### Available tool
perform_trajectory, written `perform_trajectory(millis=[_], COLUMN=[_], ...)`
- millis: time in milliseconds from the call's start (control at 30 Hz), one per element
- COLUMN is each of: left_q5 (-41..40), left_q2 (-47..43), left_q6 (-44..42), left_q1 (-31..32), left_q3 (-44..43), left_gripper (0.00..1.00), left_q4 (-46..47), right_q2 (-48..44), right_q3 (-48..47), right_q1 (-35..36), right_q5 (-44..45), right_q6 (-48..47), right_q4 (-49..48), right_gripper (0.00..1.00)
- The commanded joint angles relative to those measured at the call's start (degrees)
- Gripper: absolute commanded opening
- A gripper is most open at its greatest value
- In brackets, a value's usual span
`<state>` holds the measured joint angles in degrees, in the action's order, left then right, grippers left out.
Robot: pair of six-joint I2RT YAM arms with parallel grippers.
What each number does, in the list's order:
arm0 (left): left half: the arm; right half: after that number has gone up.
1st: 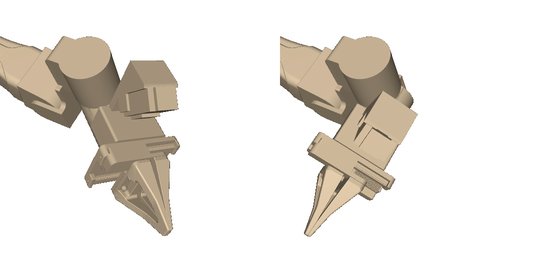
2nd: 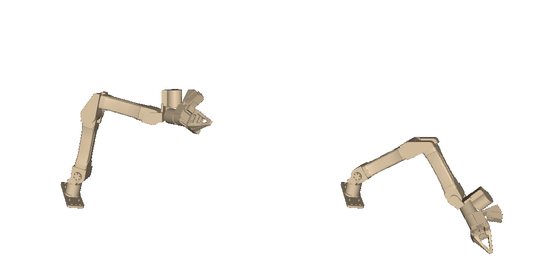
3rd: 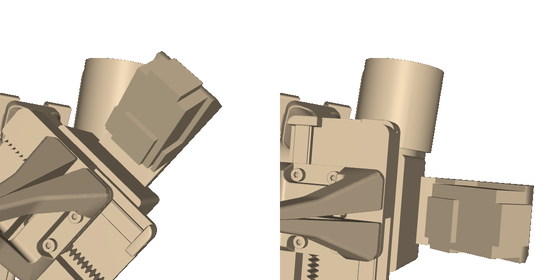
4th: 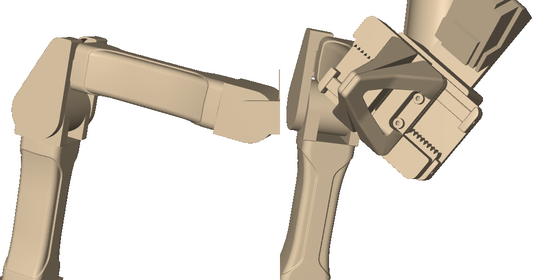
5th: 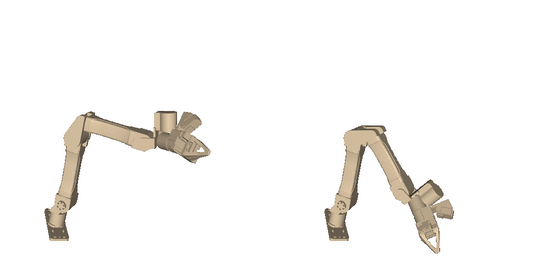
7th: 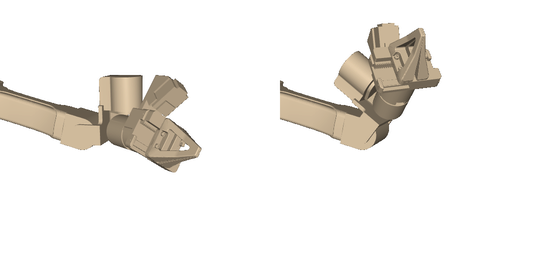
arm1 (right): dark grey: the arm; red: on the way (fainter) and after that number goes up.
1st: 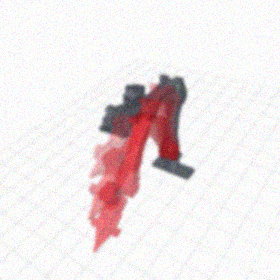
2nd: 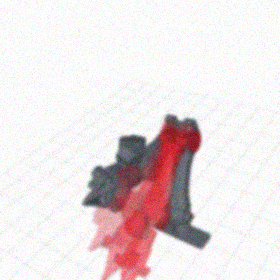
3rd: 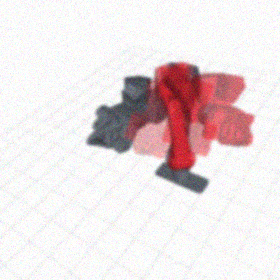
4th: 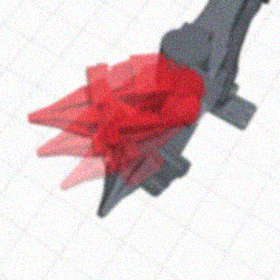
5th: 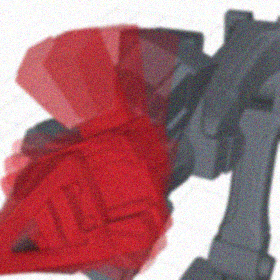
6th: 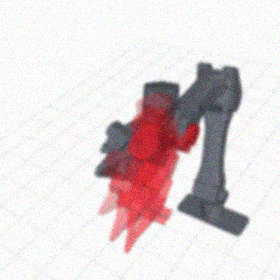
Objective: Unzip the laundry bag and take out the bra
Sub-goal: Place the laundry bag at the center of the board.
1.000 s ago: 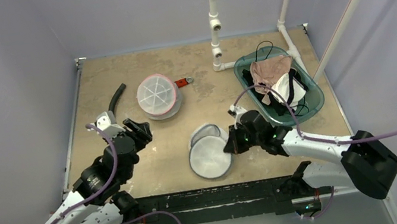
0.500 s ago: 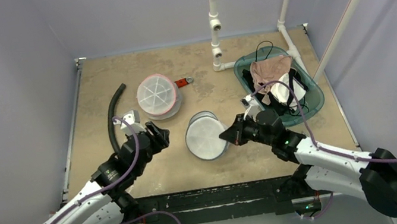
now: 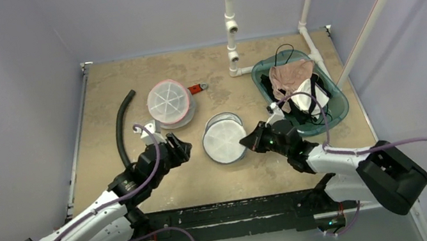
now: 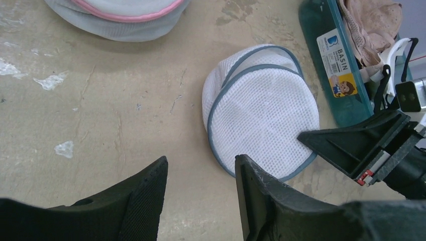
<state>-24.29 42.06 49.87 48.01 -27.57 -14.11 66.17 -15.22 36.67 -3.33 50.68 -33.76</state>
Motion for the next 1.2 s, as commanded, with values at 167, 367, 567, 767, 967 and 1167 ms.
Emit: perform_trajectory(millis=[167, 367, 567, 767, 967, 1167], left_q5=[7.5, 8.8, 7.9, 9.4, 10.6, 7.9], left_q2=[4.8, 11.9, 20.8, 31.4, 42.2, 48.4], left_q6=[-4.5, -7.8, -13.2, -24.1, -31.4, -33.5], left_q1=[-0.1, 0.0, -0.1, -0.1, -0.2, -0.9], left_q3=[1.7, -0.6, -7.7, -16.8, -24.5, -29.2], left_gripper=[0.49, 0.51, 0.53, 0.52, 0.5, 0.45], left_q4=[12.5, 17.3, 19.2, 19.5, 16.4, 15.6], right_q2=[7.6, 7.5, 3.5, 0.0, 1.8, 2.1], right_q3=[-0.4, -1.1, -0.1, 1.3, 1.4, 1.4], right_q1=[-1.1, -1.2, -1.2, -1.2, -1.3, -1.2], right_q5=[4.3, 4.7, 4.4, 3.4, 0.9, 0.0], right_q6=[7.1, 6.3, 1.2, -4.0, -5.8, -7.1], right_q4=[-5.9, -4.8, -1.6, 0.8, -0.9, -1.3], right_gripper=[0.0, 0.0, 0.0, 0.0, 0.0, 0.0])
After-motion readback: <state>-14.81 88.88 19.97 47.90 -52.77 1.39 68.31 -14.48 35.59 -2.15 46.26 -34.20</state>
